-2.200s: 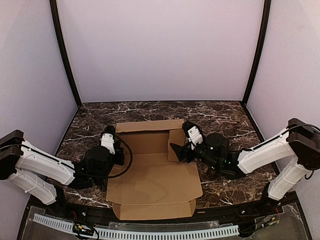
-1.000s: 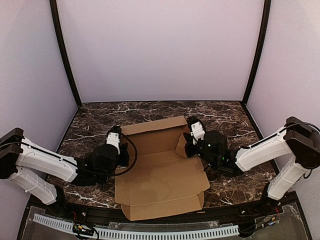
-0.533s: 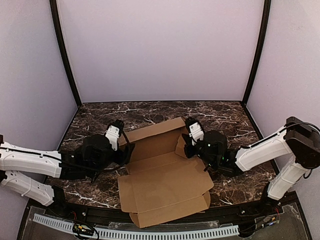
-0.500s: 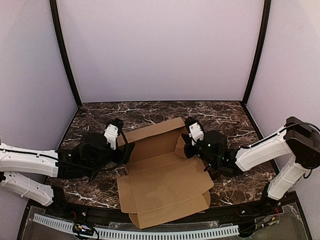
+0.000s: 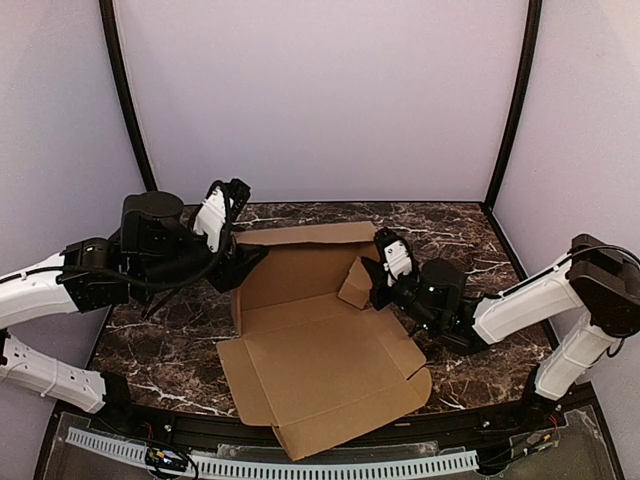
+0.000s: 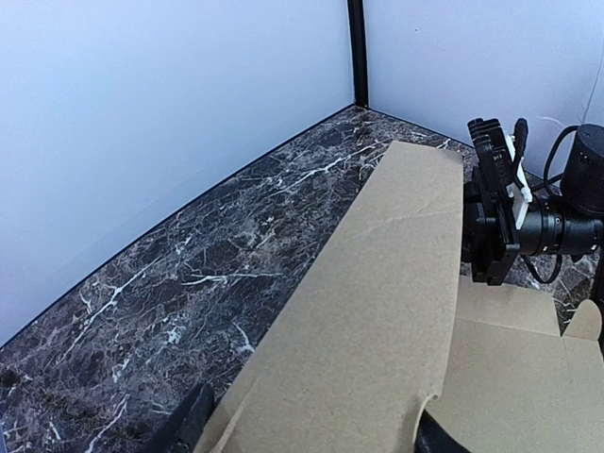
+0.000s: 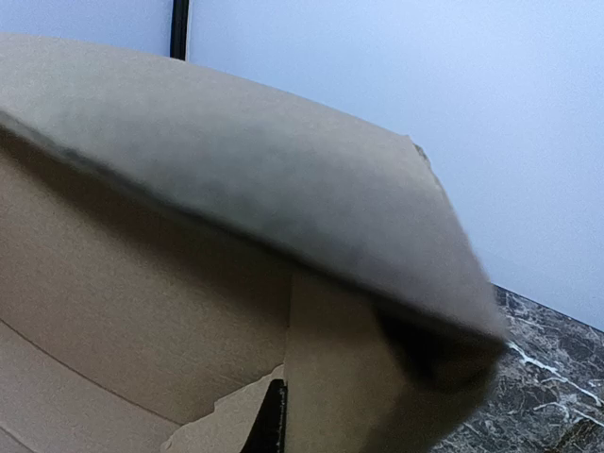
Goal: Fold the paper box
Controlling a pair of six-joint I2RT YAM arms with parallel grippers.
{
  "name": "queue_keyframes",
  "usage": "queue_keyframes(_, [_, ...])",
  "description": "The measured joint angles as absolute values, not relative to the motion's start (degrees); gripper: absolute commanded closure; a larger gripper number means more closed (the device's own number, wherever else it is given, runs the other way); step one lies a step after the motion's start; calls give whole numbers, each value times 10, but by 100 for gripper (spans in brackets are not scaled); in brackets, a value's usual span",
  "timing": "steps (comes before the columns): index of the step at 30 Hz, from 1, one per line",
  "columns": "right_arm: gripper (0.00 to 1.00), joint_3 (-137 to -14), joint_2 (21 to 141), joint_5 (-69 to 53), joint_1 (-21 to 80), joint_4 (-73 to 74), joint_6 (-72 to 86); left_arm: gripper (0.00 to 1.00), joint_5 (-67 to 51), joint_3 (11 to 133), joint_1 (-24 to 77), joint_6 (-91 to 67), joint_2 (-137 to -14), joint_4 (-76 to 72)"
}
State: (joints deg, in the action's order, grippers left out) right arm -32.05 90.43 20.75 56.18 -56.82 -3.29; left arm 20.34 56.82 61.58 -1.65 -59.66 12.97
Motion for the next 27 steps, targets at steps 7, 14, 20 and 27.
queue_keyframes(7, [100,-312,910,224,557,-566,-45,49,196,598,613,-4,-635,152])
queue_keyframes(14, [100,-312,924,229,557,-563,-55,39,136,584,604,4,-632,171])
queue_keyframes(20, [100,-312,927,207,554,-564,-59,38,20,576,603,8,-625,203])
queue_keyframes(27, [100,-313,936,202,552,-555,-64,39,-5,559,595,3,-627,203])
